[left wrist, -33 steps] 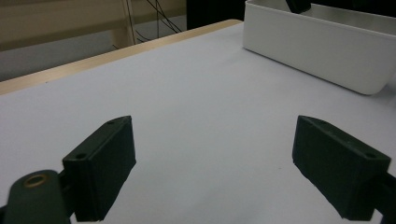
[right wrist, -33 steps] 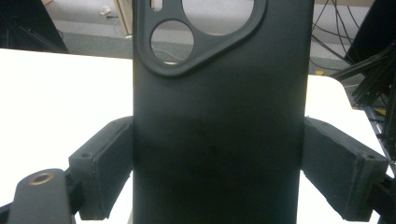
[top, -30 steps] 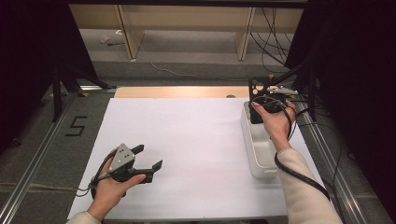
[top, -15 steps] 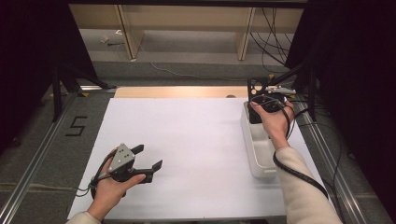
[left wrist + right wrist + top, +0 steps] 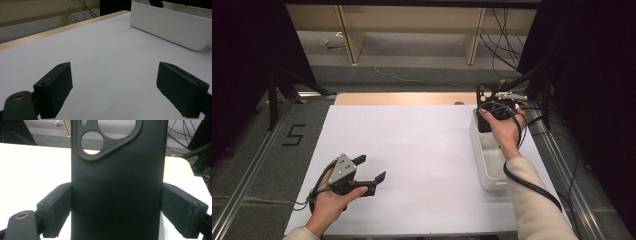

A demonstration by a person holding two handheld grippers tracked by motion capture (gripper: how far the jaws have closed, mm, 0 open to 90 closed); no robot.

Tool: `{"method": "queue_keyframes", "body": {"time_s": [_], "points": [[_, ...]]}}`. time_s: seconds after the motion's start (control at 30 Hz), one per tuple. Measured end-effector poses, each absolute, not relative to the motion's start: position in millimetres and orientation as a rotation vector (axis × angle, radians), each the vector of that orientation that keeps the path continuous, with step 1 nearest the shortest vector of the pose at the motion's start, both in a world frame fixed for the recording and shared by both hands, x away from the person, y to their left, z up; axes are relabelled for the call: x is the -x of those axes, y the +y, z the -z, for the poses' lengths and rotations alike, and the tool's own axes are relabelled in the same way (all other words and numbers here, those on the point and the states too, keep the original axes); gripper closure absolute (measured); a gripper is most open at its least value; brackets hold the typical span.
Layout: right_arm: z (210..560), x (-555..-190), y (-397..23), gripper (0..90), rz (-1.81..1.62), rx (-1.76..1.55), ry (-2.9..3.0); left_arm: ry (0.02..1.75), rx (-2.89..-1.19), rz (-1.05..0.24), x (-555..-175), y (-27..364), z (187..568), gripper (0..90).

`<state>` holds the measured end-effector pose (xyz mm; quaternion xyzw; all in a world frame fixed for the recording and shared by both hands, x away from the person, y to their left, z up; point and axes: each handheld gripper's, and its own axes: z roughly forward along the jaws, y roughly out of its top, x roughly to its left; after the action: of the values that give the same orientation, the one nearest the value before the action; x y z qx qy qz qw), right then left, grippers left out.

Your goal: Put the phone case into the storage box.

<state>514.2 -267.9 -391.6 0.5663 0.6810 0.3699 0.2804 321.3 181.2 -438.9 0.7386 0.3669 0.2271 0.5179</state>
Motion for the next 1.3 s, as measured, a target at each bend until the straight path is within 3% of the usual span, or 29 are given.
{"method": "queue_keyframes", "body": {"time_s": [1.3], "points": [[396.9,-524.6,-268.0,15.3,-0.966,-1.538,1.832,0.884,-1.769,-0.545,-321.6,181.9,438.8,12.8]]}}
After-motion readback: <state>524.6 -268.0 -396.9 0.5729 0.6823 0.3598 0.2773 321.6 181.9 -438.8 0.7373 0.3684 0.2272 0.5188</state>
